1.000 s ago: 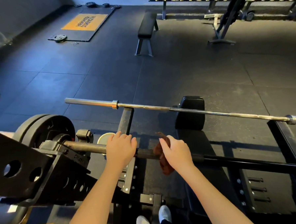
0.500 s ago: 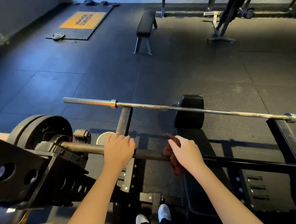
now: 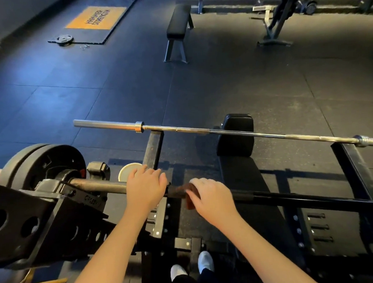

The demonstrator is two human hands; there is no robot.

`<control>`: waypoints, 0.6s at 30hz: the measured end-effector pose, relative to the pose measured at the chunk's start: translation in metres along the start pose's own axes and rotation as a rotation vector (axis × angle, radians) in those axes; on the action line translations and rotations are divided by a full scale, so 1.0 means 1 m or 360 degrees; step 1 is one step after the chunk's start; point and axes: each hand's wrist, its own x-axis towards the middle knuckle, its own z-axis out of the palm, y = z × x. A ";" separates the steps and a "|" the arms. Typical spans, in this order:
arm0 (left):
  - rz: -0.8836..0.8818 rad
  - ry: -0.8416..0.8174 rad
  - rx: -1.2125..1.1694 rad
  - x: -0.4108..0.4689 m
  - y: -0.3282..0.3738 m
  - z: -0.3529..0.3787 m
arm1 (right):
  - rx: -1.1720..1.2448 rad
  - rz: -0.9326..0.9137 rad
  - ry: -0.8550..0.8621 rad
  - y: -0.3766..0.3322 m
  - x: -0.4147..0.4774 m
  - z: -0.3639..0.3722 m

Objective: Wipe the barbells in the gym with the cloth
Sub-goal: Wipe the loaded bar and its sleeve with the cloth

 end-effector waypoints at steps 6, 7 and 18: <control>0.0002 0.0007 0.0037 -0.002 0.001 -0.001 | -0.0239 0.0163 0.0318 0.067 -0.053 -0.018; 0.0000 0.0007 0.0039 -0.001 0.000 -0.001 | -0.0222 0.0207 0.0293 0.062 -0.049 -0.017; 0.0022 -0.0003 0.0024 -0.002 0.001 -0.002 | 0.0148 0.0343 -0.0097 0.025 -0.003 -0.019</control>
